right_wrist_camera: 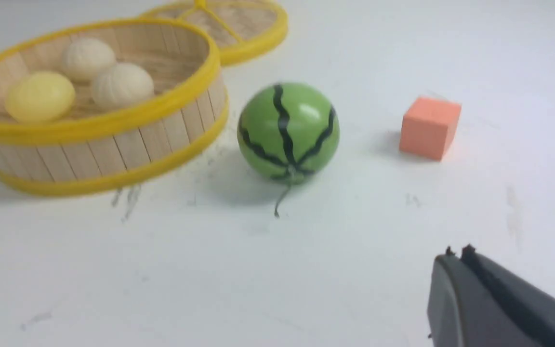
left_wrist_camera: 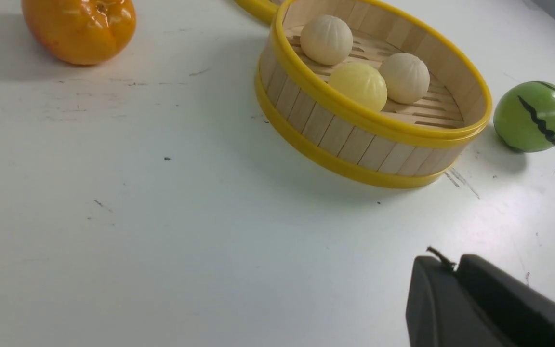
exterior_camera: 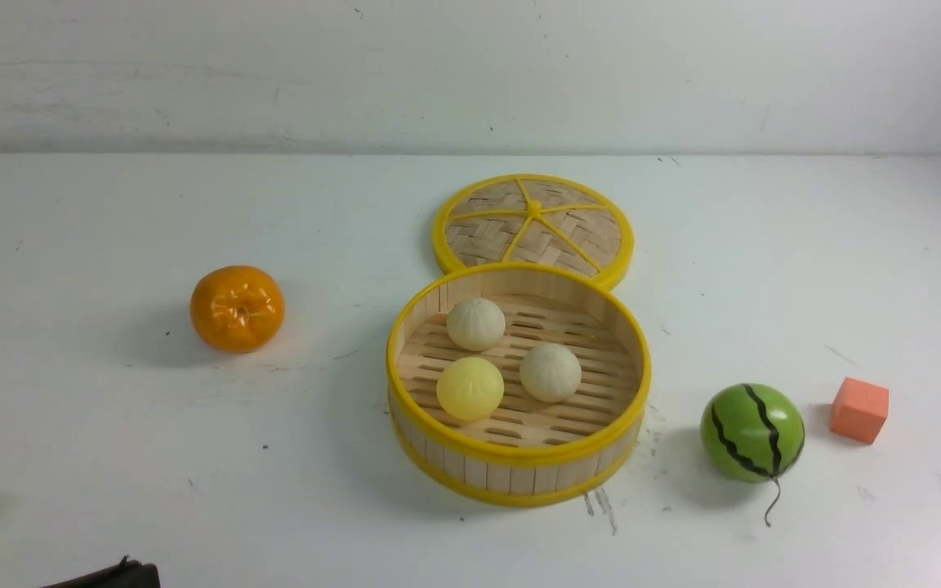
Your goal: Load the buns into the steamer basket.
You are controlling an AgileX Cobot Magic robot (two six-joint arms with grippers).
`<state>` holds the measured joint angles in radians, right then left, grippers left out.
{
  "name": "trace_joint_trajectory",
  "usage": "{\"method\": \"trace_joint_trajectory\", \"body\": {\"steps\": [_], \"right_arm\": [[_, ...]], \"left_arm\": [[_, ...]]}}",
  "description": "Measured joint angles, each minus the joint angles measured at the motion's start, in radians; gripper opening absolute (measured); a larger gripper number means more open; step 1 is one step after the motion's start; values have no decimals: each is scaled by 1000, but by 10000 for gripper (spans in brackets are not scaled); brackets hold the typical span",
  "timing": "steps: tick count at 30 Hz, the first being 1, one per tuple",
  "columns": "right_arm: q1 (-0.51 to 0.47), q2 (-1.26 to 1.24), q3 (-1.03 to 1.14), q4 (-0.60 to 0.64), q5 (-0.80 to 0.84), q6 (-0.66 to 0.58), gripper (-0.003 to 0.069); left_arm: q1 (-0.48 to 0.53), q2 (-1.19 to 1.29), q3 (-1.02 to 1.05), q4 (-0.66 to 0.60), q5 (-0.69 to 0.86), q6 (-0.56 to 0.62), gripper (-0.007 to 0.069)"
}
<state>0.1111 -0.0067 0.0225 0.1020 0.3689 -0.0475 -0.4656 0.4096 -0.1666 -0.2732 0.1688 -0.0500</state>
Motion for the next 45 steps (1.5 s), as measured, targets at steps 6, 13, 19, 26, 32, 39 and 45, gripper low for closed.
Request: {"method": "trace_joint_trajectory", "body": {"steps": [6, 13, 19, 26, 32, 39, 45], "right_arm": [[0, -4, -2, -12, 12, -1, -17], [0, -4, -3, -15, 15, -1, -12], [0, -4, -3, -15, 15, -1, -10], [0, -4, -3, -15, 15, -1, -3], [0, -4, -3, -15, 16, -1, 1], [0, -4, -3, -15, 16, -1, 8], [-1, -5, -3, -15, 17, -1, 15]], "left_arm": [[0, 0, 0, 0, 1, 0, 57], [0, 0, 0, 0, 2, 0, 66], [0, 0, 0, 0, 2, 0, 68], [0, 0, 0, 0, 2, 0, 68], [24, -11, 36, 0, -84, 0, 70], [315, -284, 115, 23, -65, -81, 62], [410, -419, 195, 63, 193, -102, -13]]}}
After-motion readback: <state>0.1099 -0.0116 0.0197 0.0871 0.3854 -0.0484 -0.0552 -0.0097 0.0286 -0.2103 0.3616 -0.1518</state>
